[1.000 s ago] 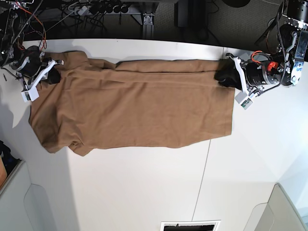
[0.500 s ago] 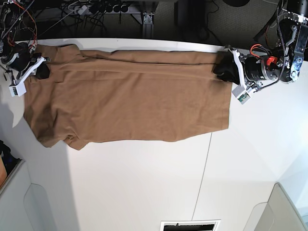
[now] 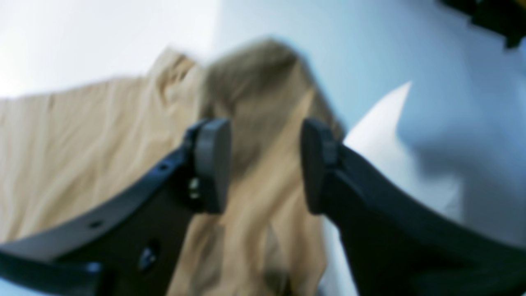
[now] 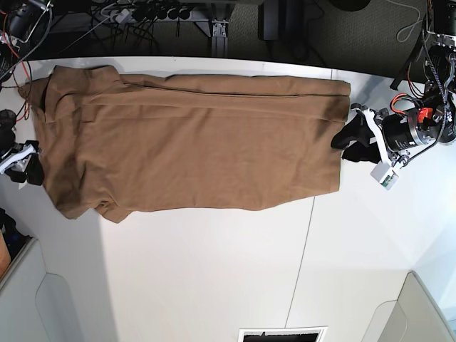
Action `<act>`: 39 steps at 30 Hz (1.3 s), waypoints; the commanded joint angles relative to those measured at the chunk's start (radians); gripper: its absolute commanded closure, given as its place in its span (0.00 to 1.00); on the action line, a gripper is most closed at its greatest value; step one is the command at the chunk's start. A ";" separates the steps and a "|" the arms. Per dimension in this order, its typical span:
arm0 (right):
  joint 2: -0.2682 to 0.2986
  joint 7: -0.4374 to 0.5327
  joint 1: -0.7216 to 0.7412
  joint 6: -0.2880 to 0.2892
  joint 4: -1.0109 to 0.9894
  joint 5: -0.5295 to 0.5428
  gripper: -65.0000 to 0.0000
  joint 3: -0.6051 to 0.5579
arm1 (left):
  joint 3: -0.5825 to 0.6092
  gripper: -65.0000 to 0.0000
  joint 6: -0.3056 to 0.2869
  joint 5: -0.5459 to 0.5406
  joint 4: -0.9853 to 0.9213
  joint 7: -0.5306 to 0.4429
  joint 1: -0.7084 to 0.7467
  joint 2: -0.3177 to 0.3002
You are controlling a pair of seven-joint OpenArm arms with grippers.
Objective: Layout the t-shirt on the table in an organized manner, then fold the t-shirt properly
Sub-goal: 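Move both grippers to grasp the opposite shirt edge corners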
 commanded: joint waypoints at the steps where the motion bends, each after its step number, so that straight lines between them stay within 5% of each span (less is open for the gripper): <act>1: 0.028 0.032 0.049 -0.006 -0.018 0.000 0.56 0.000 | -0.010 0.48 -0.010 -0.015 0.015 -0.018 -0.016 -0.018; 10: 0.092 0.122 0.330 -0.014 -0.455 -0.083 0.56 -0.044 | -0.008 0.45 -0.010 0.007 0.009 -0.042 -0.015 -0.023; 17: 0.090 0.139 0.381 -0.012 -0.689 -0.098 0.56 -0.076 | -0.008 0.45 -0.010 0.079 -0.077 -0.131 -0.069 -0.004; 30: 0.090 0.119 0.378 -0.012 -0.724 -0.079 0.56 -0.114 | -0.006 0.39 -0.010 0.078 -0.630 -0.153 -0.431 0.105; 39: 0.090 0.121 0.391 -0.012 -0.724 -0.052 0.56 -0.114 | 0.022 0.39 -0.010 0.103 -0.665 -0.131 -0.447 0.174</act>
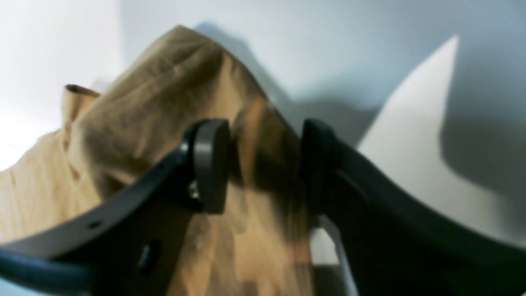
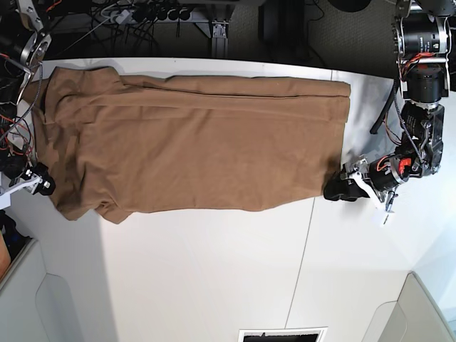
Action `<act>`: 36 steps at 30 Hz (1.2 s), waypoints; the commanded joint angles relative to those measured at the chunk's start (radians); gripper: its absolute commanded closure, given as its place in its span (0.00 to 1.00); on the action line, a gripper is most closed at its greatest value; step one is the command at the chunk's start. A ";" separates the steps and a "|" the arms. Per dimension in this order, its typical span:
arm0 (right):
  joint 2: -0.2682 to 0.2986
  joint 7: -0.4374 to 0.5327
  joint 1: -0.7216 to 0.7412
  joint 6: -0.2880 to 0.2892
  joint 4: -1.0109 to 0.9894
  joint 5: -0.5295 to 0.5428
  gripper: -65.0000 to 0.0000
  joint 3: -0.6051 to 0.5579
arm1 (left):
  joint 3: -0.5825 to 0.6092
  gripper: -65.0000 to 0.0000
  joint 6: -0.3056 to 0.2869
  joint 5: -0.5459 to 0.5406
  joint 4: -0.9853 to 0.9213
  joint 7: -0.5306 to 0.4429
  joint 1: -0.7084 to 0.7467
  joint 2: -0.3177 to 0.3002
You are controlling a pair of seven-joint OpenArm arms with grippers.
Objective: Layout the t-shirt on the table in an organized manner, then fold the t-shirt properly
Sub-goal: 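Move both grippers to grasp the opposite shirt edge corners, then fold the grasped edge over onto the folded strip with both grippers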
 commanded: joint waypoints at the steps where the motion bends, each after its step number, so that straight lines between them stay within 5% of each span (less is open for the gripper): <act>1: 0.021 0.009 0.035 0.004 0.011 0.023 0.56 0.002 | 0.007 0.39 -0.009 0.006 0.012 -0.002 -0.020 -0.009; 10: 0.022 0.008 0.043 0.004 0.011 0.023 0.56 -0.079 | 0.030 0.40 -0.009 0.032 0.012 -0.002 -0.020 0.002; 13: 0.022 0.008 0.043 0.004 0.012 0.023 0.69 -0.120 | 0.030 0.41 -0.009 0.032 0.012 -0.002 -0.020 0.001; 15: 0.022 0.009 0.044 0.004 0.013 0.023 0.82 -0.132 | 0.030 0.50 -0.009 0.032 0.012 -0.001 -0.020 0.001; 18: 0.025 0.009 0.044 0.004 0.019 0.023 1.00 -0.133 | 0.029 0.80 -0.009 0.028 0.013 0.002 -0.024 -0.008; 25: 0.048 -0.094 0.040 0.008 0.114 0.023 1.00 -0.132 | 0.029 0.98 -0.009 -0.097 0.101 0.189 -0.031 -0.035; 36: 0.167 -0.158 -0.194 0.008 0.409 0.126 1.00 -0.132 | 0.029 0.98 -0.009 -0.230 0.408 0.292 0.109 -0.179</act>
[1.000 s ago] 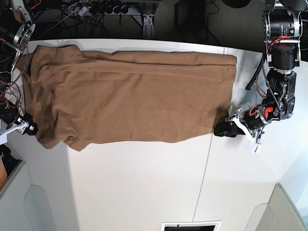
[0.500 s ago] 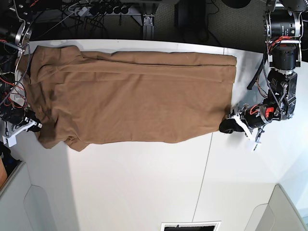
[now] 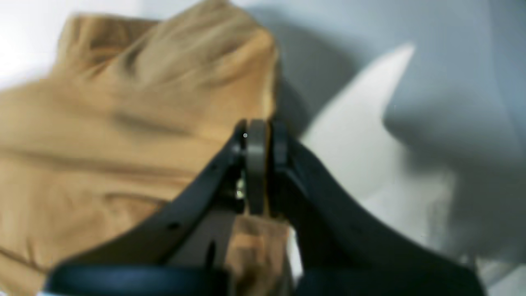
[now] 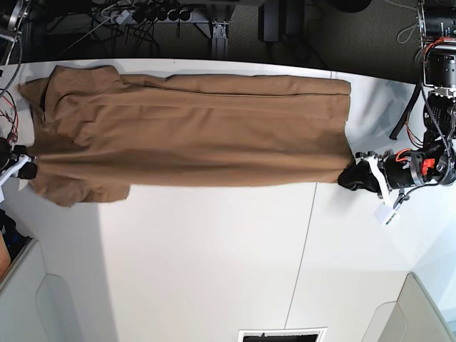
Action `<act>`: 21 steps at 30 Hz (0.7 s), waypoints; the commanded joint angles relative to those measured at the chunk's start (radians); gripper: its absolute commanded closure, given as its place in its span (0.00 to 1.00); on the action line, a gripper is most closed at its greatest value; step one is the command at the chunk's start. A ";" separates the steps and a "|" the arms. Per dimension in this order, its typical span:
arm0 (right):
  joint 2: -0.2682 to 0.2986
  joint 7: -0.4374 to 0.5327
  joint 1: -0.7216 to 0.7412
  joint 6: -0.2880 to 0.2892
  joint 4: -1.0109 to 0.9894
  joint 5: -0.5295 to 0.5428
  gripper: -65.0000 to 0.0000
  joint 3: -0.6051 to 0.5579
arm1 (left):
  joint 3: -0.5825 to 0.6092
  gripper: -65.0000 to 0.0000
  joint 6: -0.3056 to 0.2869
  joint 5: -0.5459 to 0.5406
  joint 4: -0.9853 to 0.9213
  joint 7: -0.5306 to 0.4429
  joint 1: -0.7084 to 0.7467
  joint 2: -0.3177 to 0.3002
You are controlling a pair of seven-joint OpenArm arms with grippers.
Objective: Layout the t-shirt on the table in an organized manner, then fold the t-shirt properly
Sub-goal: 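Fold the grasped edge over onto the folded strip with both grippers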
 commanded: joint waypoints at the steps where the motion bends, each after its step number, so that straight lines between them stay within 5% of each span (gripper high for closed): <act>1: 0.039 0.019 -0.003 0.000 0.031 0.021 1.00 0.008 | -0.007 0.98 -0.009 -0.028 0.041 -0.014 -0.009 -0.031; 10: 0.055 0.011 -0.188 0.001 0.167 0.077 1.00 0.127 | -0.008 0.98 -0.009 -0.060 0.173 0.020 0.122 -0.110; 21: 0.037 -0.103 -0.303 0.016 0.196 0.172 1.00 0.182 | -0.007 0.96 -0.009 -0.132 0.209 0.086 0.242 -0.113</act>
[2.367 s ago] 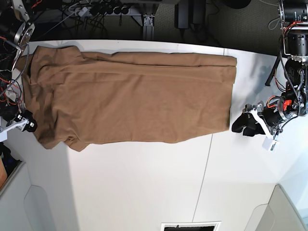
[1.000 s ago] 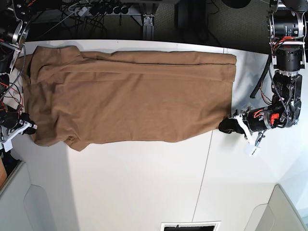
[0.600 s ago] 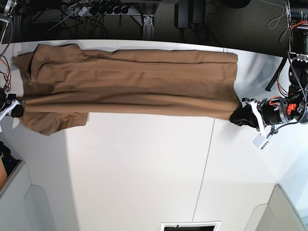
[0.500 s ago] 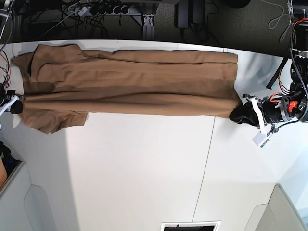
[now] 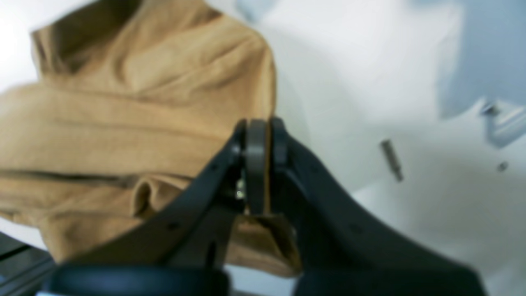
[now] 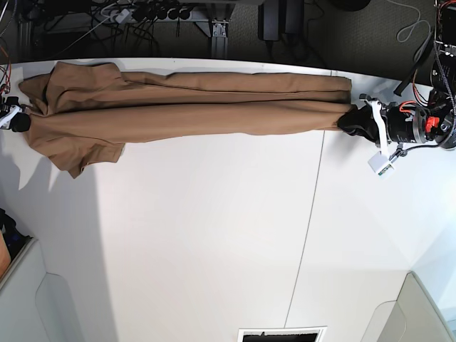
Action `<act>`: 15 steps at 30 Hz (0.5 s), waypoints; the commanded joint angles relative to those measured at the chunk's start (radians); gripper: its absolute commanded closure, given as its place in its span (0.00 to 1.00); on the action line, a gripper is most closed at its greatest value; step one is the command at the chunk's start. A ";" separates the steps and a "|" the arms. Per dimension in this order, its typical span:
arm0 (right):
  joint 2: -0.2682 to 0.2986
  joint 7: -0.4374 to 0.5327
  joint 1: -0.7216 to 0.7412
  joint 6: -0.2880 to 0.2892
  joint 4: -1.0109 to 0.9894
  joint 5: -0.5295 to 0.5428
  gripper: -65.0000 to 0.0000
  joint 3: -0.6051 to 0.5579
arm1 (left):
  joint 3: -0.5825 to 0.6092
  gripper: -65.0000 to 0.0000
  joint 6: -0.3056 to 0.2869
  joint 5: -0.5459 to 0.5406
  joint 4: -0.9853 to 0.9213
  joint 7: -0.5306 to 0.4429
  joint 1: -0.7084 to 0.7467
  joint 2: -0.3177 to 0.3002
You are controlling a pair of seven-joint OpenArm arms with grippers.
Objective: Layout the t-shirt on the table in an organized manner, then fold the t-shirt properly
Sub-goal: 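Fold the grasped edge over onto the folded strip with both grippers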
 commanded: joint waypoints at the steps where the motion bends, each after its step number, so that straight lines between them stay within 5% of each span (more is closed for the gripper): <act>1: 0.021 0.011 0.011 0.004 0.015 0.016 0.99 0.012 | -0.010 0.92 -0.006 -0.015 0.015 -0.017 -0.016 -0.020; 3: 0.020 0.011 0.011 0.003 0.015 0.016 0.70 0.012 | -0.010 0.77 -0.006 -0.015 0.015 -0.022 -0.016 -0.020; 5: 0.021 0.016 0.015 0.003 0.015 0.016 0.52 0.012 | -0.010 0.59 -0.006 -0.014 0.015 -0.024 -0.016 -0.020; 7: 0.025 0.036 0.020 0.003 0.017 0.032 0.50 0.013 | -0.010 0.53 -0.006 -0.014 0.015 -0.024 -0.017 -0.020; 15: -0.001 0.080 0.145 0.004 0.030 0.034 0.50 0.019 | -0.010 0.53 -0.006 -0.015 0.015 -0.033 -0.017 -0.019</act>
